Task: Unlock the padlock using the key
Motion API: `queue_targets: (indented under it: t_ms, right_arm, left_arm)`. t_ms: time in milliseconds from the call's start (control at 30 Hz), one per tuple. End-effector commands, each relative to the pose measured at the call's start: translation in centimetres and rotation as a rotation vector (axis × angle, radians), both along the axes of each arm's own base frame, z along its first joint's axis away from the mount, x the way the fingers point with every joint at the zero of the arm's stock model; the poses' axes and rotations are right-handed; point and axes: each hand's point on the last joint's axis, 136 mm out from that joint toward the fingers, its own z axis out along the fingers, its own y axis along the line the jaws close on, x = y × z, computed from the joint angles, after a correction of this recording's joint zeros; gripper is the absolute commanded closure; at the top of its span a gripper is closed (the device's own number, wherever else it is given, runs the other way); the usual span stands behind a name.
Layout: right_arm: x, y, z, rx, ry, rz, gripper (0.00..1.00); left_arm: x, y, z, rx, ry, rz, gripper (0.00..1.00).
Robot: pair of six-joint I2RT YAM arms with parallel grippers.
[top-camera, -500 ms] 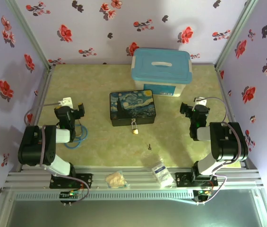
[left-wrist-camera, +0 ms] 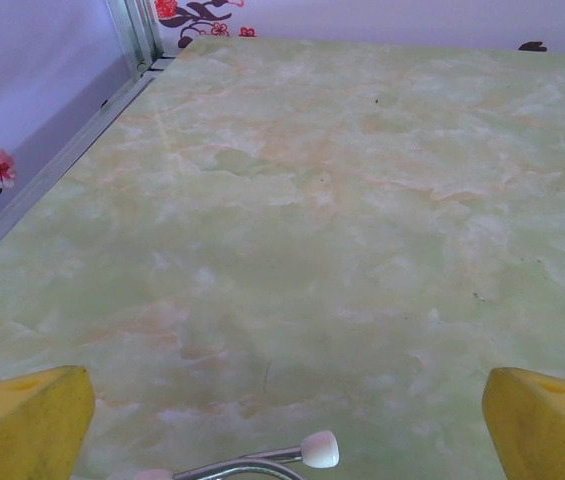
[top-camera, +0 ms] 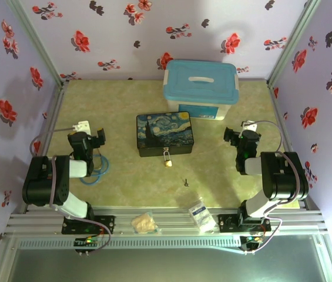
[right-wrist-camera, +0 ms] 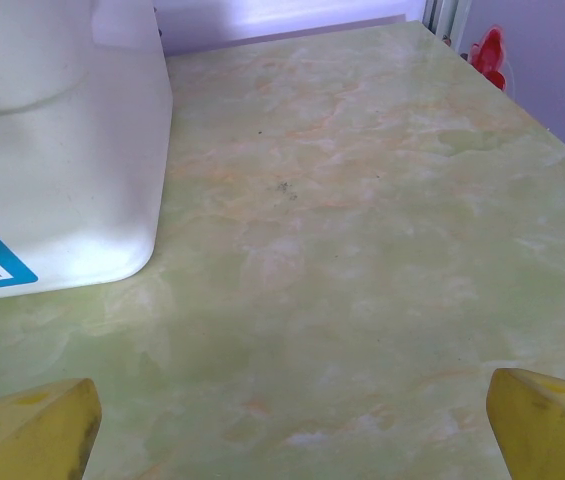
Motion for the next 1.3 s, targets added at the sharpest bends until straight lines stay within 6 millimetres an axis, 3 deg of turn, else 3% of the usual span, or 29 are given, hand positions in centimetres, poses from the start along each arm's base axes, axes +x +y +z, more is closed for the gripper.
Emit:
queue_targets:
  t_ms: [0,967,1133,1267]
  right_arm:
    - [0.4,-0.1,0.8,0.004,-0.02,0.002,0.01]
    - [0.4,-0.1,0.9,0.006,-0.024,0.001,0.01]
    - [0.0,-0.2,2.5,0.003,-0.034,-0.003,0.01]
    - [-0.7,-0.2,5.2,0.0,-0.04,-0.01,0.01]
  left_arm:
    - [0.5,0.0,0.6,0.015,-0.017,-0.014,0.0]
    - [0.2,0.1,0.9,0.011,-0.034,-0.002,0.0]
    - [-0.6,0.4,3.4,0.014,-0.065,0.012,0.0]
    - [-2.1,2.3,6.7,-0.039,-0.042,0.15,0.0]
